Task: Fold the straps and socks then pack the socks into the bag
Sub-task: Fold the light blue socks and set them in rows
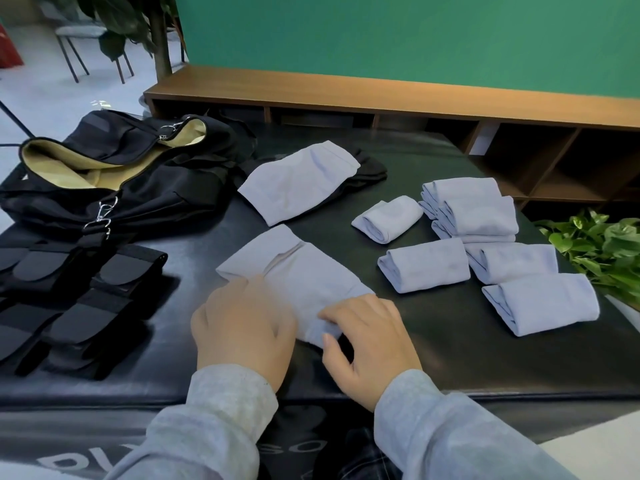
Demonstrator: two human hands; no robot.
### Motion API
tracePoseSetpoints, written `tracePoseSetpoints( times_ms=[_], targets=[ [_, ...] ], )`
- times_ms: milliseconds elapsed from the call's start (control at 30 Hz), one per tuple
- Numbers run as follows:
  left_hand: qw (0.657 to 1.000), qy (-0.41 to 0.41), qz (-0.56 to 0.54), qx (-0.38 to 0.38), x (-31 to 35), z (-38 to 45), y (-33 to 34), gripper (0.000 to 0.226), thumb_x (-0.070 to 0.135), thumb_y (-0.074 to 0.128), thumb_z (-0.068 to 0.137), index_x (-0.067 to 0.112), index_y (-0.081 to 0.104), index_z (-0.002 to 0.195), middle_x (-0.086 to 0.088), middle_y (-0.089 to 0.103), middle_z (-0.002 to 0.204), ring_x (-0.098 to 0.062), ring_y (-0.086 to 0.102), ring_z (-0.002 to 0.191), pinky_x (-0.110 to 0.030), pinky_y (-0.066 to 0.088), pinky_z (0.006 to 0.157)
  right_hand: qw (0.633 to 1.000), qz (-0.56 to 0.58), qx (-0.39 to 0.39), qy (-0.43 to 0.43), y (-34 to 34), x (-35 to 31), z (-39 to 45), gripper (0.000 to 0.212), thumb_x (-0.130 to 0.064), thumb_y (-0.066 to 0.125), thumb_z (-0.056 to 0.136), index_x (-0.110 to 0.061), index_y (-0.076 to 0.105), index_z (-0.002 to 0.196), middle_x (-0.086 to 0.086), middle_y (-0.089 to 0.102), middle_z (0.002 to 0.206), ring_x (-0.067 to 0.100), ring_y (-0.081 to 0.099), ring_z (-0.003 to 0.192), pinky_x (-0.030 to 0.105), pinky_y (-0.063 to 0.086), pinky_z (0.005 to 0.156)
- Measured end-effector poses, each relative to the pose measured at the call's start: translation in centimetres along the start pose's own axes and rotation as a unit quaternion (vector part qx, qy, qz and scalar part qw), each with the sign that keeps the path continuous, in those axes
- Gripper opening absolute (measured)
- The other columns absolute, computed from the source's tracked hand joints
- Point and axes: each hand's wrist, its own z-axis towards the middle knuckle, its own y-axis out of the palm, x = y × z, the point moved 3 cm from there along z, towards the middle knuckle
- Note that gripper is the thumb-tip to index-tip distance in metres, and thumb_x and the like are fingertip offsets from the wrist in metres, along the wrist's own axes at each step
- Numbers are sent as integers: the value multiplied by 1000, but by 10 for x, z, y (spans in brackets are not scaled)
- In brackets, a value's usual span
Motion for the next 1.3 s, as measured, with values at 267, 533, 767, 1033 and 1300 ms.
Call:
tracePoseSetpoints(
  times_ms=[267, 533, 767, 1033, 1300],
  targets=[
    [997, 37, -26, -68, 2, 2, -1, 68, 44, 19, 76, 23, 45, 135, 2, 38, 145, -13, 36, 131, -45, 8, 112, 986, -49, 16, 157, 5, 11, 3, 28, -34, 39, 79, -23, 63, 90, -7, 57, 96, 17, 53, 86, 28, 37, 75],
    [981, 129, -146, 25, 4, -7, -16, 31, 46, 45, 74, 29, 64, 91, 8, 56, 105, -9, 45, 102, -32, 20, 96, 989, 62, -36, 126, -1, 7, 4, 41, -44, 34, 80, -18, 61, 95, -16, 50, 88, 10, 50, 80, 22, 38, 74],
    [956, 253, -146, -41, 11, -9, -9, 38, 59, 54, 65, 34, 64, 92, 20, 55, 98, -5, 49, 97, -31, 28, 93, 990, 56, -25, 128, -1, 6, 4, 37, -42, 39, 78, -17, 61, 93, -11, 56, 87, 13, 53, 80, 24, 40, 72],
    [958, 227, -172, -26, 4, -4, -4, 23, 45, 45, 80, 34, 65, 78, 21, 59, 87, -1, 48, 89, -23, 33, 83, 996, 59, -48, 52, -4, 2, 4, 32, -33, 48, 70, -20, 60, 97, -11, 56, 98, 8, 46, 94, 20, 38, 80],
    [950, 168, -262, -29, 0, -4, -11, 25, 48, 45, 82, 33, 64, 87, 22, 61, 88, 3, 49, 94, -17, 32, 87, 995, 20, -69, 64, 4, 3, 5, 32, -27, 39, 68, -24, 57, 95, -13, 58, 92, 7, 46, 89, 22, 36, 78]
  ],
)
